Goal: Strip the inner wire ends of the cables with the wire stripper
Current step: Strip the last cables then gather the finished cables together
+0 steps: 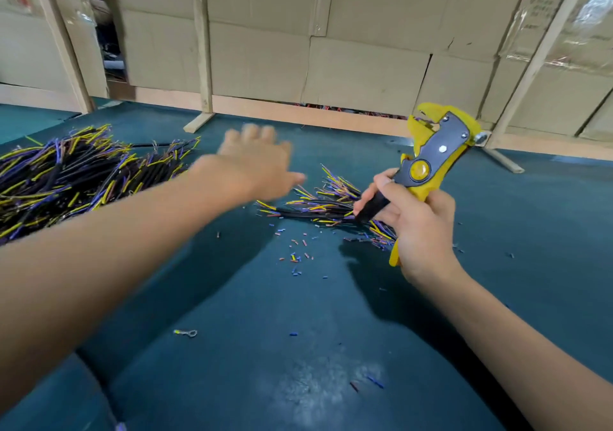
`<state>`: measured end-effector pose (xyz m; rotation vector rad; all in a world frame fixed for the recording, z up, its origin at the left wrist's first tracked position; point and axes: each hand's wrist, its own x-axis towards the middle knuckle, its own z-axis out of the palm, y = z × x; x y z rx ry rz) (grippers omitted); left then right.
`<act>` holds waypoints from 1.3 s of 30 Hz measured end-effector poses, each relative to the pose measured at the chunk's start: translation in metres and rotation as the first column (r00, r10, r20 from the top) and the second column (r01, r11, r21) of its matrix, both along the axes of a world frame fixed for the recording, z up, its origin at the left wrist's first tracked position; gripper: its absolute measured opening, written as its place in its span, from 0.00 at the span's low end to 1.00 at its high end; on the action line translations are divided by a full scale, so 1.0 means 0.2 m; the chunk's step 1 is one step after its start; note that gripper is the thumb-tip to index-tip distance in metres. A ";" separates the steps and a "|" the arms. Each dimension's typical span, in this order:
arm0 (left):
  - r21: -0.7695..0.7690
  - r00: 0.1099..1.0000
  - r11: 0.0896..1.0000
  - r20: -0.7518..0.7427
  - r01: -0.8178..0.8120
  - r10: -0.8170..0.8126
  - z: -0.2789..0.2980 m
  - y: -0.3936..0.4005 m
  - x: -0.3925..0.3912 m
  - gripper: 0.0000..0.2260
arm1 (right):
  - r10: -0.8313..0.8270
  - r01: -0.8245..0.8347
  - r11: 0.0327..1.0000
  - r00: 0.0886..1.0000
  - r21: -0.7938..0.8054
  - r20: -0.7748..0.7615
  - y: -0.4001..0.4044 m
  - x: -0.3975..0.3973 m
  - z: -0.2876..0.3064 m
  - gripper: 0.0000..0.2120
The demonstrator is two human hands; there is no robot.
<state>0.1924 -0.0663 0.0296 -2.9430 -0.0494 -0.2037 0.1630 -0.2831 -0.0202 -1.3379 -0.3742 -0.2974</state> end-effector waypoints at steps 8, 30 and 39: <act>0.025 0.963 0.970 -0.112 -0.243 0.244 -0.07 0.32 -0.14 0.03 | -0.061 0.062 0.994 0.998 -0.086 0.013 0.05 -0.04 -0.01 0.08; -0.852 0.792 0.060 0.456 0.521 -0.406 -0.12 -0.02 -0.43 0.10 | 0.212 -0.212 0.976 0.977 -0.046 0.008 0.07 -0.11 0.09 0.05; -0.669 0.925 -0.743 0.268 -0.023 -0.270 -0.13 -0.13 -0.41 0.20 | 0.201 -0.204 0.974 0.979 -0.097 -0.041 0.08 -0.11 0.07 0.06</act>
